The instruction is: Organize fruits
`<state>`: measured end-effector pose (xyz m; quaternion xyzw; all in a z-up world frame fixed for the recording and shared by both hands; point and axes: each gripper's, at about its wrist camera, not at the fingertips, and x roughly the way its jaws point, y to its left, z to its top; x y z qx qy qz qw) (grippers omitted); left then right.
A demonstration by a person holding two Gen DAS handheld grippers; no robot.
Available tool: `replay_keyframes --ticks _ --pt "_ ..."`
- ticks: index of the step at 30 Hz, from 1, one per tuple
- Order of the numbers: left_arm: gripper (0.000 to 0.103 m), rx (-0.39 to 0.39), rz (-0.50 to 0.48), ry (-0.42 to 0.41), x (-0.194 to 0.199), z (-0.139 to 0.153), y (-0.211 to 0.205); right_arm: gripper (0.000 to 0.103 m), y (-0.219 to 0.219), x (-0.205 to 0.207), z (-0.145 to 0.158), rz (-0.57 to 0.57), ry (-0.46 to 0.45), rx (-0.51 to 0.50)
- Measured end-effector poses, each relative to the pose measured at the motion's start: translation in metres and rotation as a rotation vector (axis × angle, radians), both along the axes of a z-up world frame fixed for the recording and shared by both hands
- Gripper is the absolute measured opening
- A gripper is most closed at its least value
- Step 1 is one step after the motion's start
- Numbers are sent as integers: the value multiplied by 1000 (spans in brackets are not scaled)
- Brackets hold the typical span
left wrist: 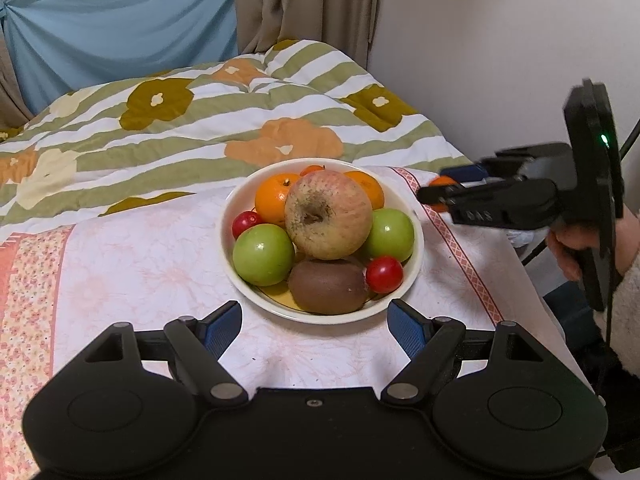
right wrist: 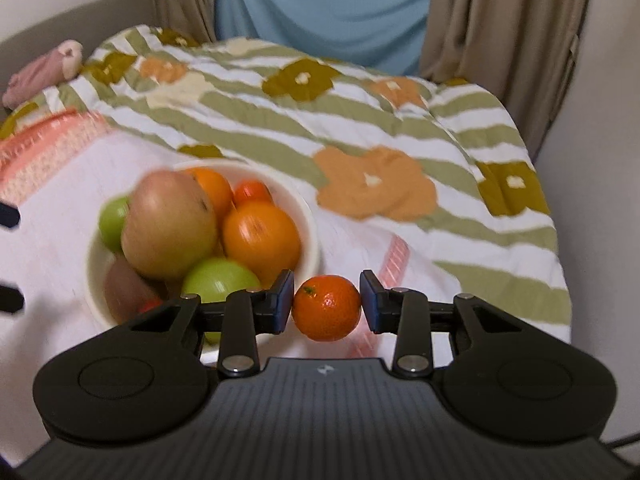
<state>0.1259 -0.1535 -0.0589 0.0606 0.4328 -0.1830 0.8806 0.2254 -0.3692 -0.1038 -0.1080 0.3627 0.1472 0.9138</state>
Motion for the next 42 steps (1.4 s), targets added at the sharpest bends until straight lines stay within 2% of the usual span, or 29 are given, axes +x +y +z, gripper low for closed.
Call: replay_keyframes --ticks 12,14,17,23,30,36,40,42 --pt "83 22 48 1 -7 1 10 52 22 17 -7 36 4 67" --pt "83 23 53 1 -7 2 10 61 20 16 -8 33 5 75" --pt "83 24 56 -1 -8 2 10 66 20 16 -8 38 0 83" --pt "83 20 58 -14 -13 7 12 69 21 11 2 20 -27 72" --pt "83 -46 50 -51 -29 27 22 70 24 -21 51 -27 -82 53" --pt "83 -104 11 -126 -58 60 28 85 34 -78 113 -103 -162 46" --pt "83 -136 1 -192 -85 93 40 103 52 -125 156 -164 -231 24" --pt "83 -140 9 -224 -98 109 50 103 62 -148 175 -190 -269 20"
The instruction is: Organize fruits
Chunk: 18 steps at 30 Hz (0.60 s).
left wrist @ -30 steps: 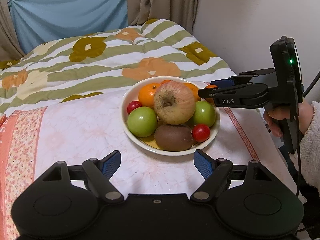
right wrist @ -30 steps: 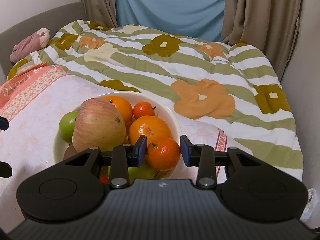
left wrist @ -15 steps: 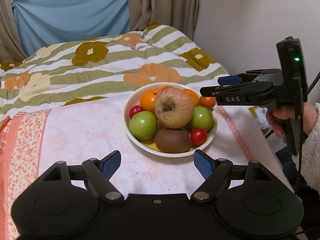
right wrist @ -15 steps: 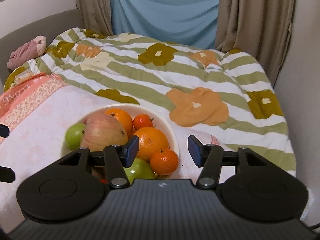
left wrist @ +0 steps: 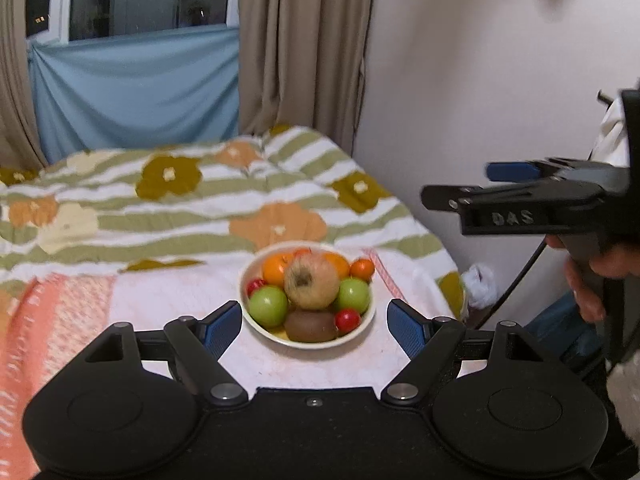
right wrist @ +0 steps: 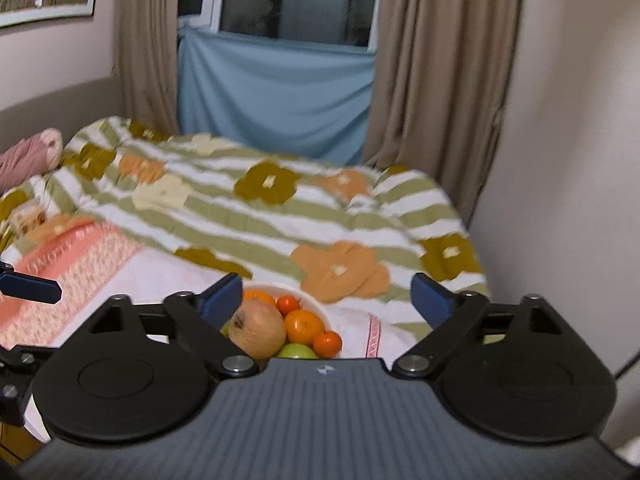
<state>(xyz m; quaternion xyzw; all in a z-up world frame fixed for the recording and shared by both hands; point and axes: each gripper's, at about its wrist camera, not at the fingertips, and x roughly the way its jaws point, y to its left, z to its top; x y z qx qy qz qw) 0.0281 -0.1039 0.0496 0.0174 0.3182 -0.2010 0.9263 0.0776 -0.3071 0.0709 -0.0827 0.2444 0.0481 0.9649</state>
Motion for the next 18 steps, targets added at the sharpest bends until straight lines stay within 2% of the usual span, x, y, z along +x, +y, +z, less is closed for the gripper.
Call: replay_keyframes --ticks 2,4,6,8,12,18 --pt "85 -4 19 -46 -14 17 12 103 12 -21 17 -24 -22 -2" --pt "96 3 62 -97 -26 33 23 103 23 -41 31 -56 -47 1" --pt "102 3 111 -155 -37 46 36 103 33 -57 41 -74 -54 11" --pt "103 -3 156 -197 -48 56 50 103 43 -73 48 -95 -55 24" --pt "103 23 216 -202 -58 63 69 103 57 -99 55 -127 -38 57" --pt "103 75 257 -183 -75 54 83 103 70 -127 49 -166 4 76"
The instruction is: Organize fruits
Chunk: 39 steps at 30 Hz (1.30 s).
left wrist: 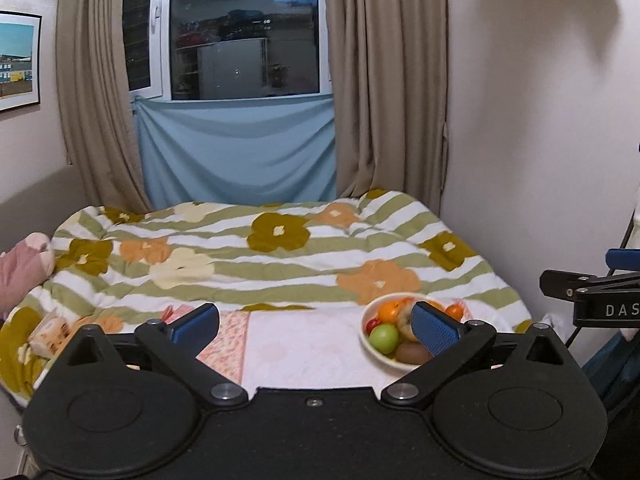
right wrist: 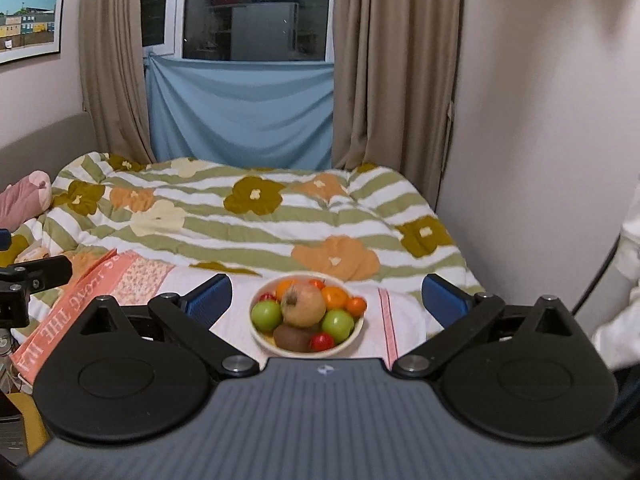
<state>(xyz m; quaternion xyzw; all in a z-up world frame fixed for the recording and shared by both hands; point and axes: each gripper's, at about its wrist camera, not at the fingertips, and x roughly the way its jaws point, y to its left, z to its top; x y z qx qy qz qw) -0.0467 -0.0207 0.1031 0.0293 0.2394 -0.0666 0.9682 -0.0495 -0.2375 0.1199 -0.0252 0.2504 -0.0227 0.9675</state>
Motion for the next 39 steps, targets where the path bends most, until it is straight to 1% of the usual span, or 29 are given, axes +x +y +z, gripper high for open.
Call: replay_keyframes --ticks 4,8,13,28,39 --pt "103 5 15 24 -11 -7 5 103 5 -9 -9 -9 36 16" --pt "103 0 23 42 -15 -10 7 103 9 -15 -12 -9 49 23" --pt "103 5 26 43 -18 -9 8 103 10 -17 -12 -12 57 35" --pt "103 8 14 50 -15 -11 6 103 8 -12 -16 -35 86 46" --pt "103 7 -5 72 -10 -15 5 103 6 -5 -22 -39 111 56"
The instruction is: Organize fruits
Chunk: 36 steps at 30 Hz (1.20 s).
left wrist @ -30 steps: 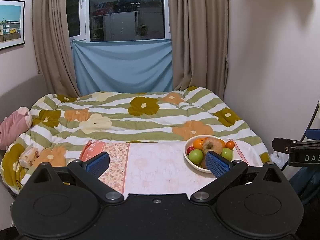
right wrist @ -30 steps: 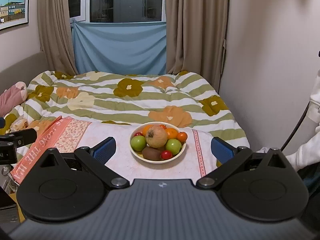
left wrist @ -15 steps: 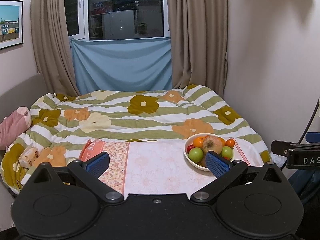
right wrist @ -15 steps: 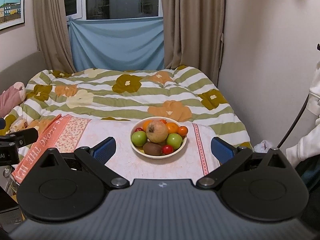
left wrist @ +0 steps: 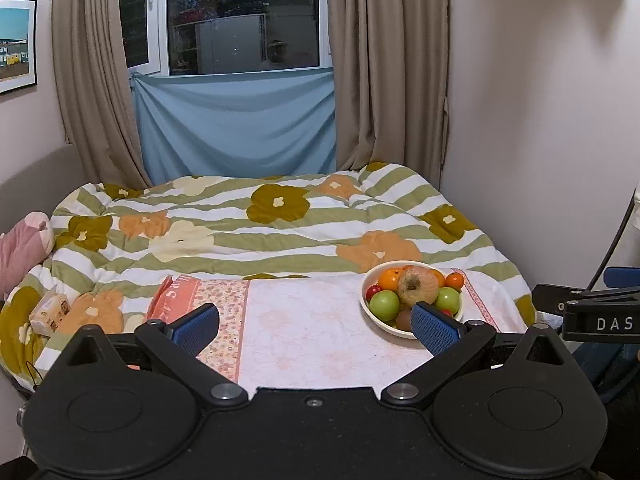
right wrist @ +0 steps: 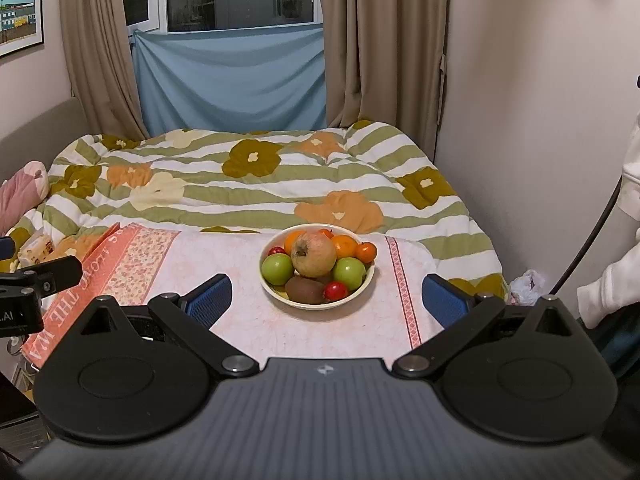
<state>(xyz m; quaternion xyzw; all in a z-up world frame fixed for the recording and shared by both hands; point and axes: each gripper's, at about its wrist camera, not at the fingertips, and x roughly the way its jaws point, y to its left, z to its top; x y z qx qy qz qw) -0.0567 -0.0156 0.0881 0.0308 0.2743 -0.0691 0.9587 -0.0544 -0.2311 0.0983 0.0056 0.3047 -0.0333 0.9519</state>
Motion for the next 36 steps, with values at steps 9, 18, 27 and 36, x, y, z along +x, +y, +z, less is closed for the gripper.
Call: replay_keyframes --ticks 9,18,27,36 --pt "103 -3 9 -6 2 1 0 103 1 3 -1 1 5 1" --pt "103 1 13 -12 5 1 2 103 1 4 -2 0 5 2" --pt "103 2 18 -12 9 0 2 103 1 5 -2 -1 7 3" --pt "103 15 17 -16 11 -3 3 103 1 5 -2 -2 7 3"
